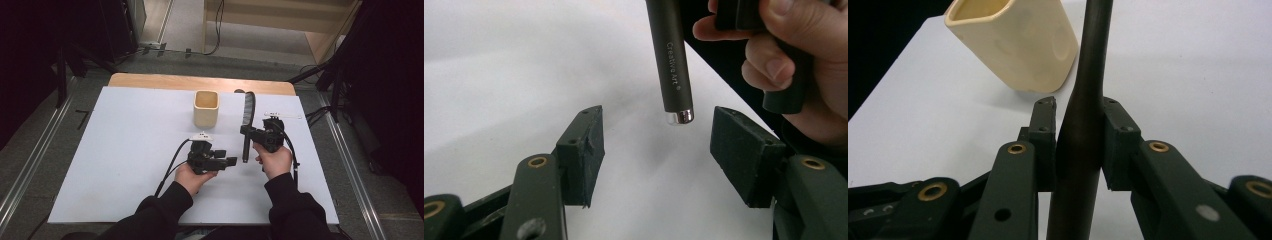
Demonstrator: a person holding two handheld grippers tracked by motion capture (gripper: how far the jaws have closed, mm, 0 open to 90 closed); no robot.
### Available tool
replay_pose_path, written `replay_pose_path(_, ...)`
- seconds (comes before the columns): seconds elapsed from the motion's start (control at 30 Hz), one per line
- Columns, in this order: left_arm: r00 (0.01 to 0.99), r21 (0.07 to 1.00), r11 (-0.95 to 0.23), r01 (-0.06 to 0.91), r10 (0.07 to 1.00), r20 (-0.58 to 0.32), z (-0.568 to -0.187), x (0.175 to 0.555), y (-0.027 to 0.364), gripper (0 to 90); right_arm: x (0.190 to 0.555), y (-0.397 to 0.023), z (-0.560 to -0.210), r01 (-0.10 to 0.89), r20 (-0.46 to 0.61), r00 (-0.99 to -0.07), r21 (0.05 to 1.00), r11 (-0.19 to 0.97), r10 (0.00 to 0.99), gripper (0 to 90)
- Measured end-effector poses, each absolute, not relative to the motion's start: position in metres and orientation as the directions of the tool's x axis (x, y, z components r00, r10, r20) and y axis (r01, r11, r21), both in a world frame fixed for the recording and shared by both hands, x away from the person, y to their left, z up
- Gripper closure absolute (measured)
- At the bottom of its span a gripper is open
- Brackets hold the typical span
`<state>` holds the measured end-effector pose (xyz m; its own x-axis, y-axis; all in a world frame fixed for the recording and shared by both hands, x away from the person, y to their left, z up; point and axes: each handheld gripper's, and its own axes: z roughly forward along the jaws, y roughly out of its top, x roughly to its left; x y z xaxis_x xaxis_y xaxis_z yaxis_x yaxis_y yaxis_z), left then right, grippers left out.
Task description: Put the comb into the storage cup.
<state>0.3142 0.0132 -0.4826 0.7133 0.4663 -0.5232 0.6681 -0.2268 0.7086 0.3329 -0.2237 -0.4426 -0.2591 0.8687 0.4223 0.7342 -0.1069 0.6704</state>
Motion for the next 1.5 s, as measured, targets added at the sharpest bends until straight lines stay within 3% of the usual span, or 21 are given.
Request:
replay_pose_path(0.53,0.747,0.671,-0.354,0.651,0.452,-0.487,-0.477,0.314,0.026,35.4,0.331,-0.220,-0.444,0.719,0.400,-0.277,0.690,-0.087,0.874,69.7)
replay_pose_path(1.5,0.736,0.654,-0.364,0.663,0.478,-0.480,-0.466,0.315,0.077,35.1,0.336,-0.218,-0.438,0.702,0.394,-0.304,0.708,-0.076,0.867,69.7)
